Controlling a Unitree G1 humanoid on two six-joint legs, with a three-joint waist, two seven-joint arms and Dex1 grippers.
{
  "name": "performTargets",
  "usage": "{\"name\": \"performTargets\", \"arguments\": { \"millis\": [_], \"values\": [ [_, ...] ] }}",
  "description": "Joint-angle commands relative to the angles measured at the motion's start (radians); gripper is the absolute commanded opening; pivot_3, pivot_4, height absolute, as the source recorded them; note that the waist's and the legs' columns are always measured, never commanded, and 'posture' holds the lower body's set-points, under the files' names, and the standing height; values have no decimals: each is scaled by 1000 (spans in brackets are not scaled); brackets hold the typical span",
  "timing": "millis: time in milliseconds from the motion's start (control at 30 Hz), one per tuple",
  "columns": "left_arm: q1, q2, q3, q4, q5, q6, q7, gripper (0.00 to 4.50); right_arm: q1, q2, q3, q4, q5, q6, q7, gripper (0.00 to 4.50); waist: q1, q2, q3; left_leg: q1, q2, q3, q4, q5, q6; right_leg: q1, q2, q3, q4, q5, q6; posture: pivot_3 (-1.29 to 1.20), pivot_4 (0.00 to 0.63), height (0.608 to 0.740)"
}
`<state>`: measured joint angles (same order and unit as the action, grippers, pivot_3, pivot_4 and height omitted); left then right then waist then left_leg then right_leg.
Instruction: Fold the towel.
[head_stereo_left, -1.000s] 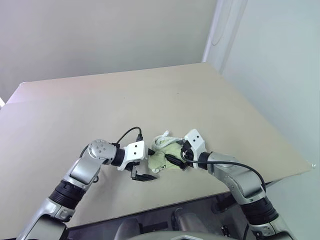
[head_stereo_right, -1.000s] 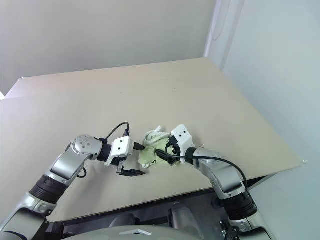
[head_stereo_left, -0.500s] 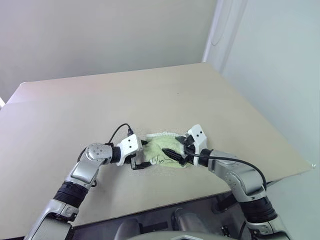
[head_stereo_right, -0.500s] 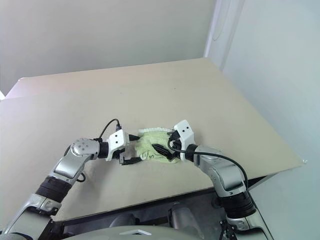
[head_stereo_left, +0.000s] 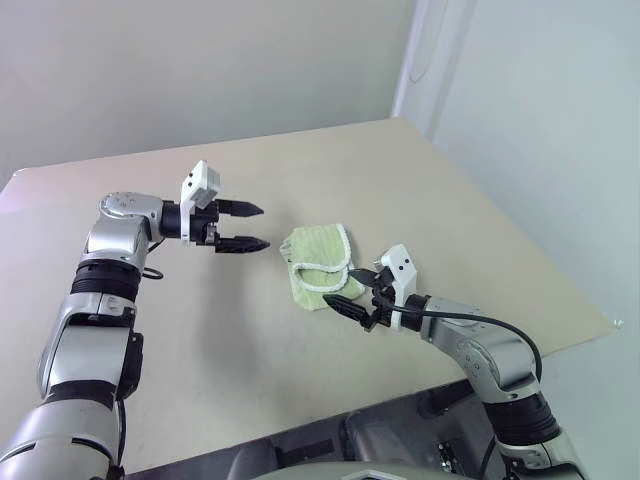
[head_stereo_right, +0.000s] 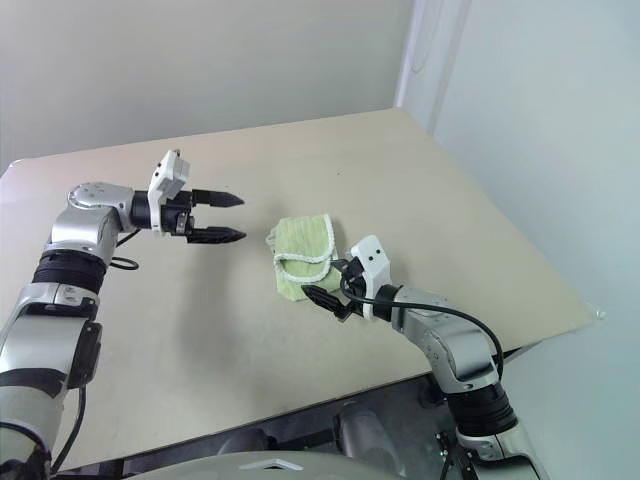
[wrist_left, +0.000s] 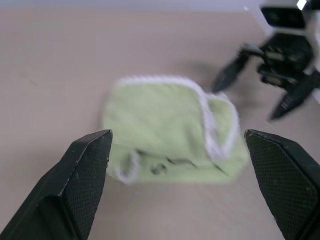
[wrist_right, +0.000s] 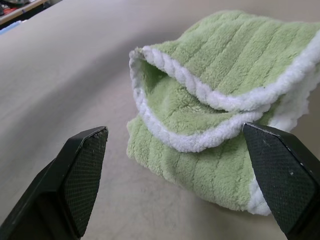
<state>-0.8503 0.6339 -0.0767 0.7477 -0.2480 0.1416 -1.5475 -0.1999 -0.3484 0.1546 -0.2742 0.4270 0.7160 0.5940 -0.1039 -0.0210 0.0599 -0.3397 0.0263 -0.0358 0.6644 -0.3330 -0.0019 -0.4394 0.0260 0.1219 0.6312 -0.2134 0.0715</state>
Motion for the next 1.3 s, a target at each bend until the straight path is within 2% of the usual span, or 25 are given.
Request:
{"name": "performTargets", "arguments": {
  "millis": [33,133,267,633,833,967,1300],
  "values": [
    [-24,-2,28,-29,2,-12,49,4469,-17,7,-14,-40,21,-7,7,4500,6,0,0,0,0,0,0,0,0,0,0,0,0,0,0,0,0,740],
    [-59,-72,46,-2,13,6,191,4469,-24,11,-32,-53,52,-10,23,4500,15,0,0,1,0,0,2,0,0,2,0,0,0,-2,3,0,0,740],
    [-31,-116,9,-20,52,-40,219,4469,-36,-5,-50,-57,67,-22,39,4500,21,0,0,2,-1,0,3,0,0,7,0,1,-1,-2,3,0,0,740],
    [-174,-334,-20,306,199,-265,513,4469,-23,-41,-92,-72,106,-9,50,4500,36,-1,0,1,-2,0,3,0,0,8,0,1,-1,-1,3,0,0,740],
    [-225,-407,-23,398,224,-316,542,4469,-24,-23,-101,-71,102,-10,12,4500,33,-1,0,1,-2,0,2,0,0,9,0,2,-1,-1,3,0,0,740],
    [-162,-410,-107,413,322,-428,524,4469,-11,-31,-112,-71,84,-18,-15,4500,33,0,-1,2,-2,0,2,0,0,9,0,2,-1,-1,3,0,0,740],
    [-28,-451,-135,406,370,-517,565,4469,10,-52,-119,-66,45,-36,-46,4500,36,-1,-1,3,-2,0,3,0,0,12,0,2,-1,-1,3,0,0,740]
  ]
}}
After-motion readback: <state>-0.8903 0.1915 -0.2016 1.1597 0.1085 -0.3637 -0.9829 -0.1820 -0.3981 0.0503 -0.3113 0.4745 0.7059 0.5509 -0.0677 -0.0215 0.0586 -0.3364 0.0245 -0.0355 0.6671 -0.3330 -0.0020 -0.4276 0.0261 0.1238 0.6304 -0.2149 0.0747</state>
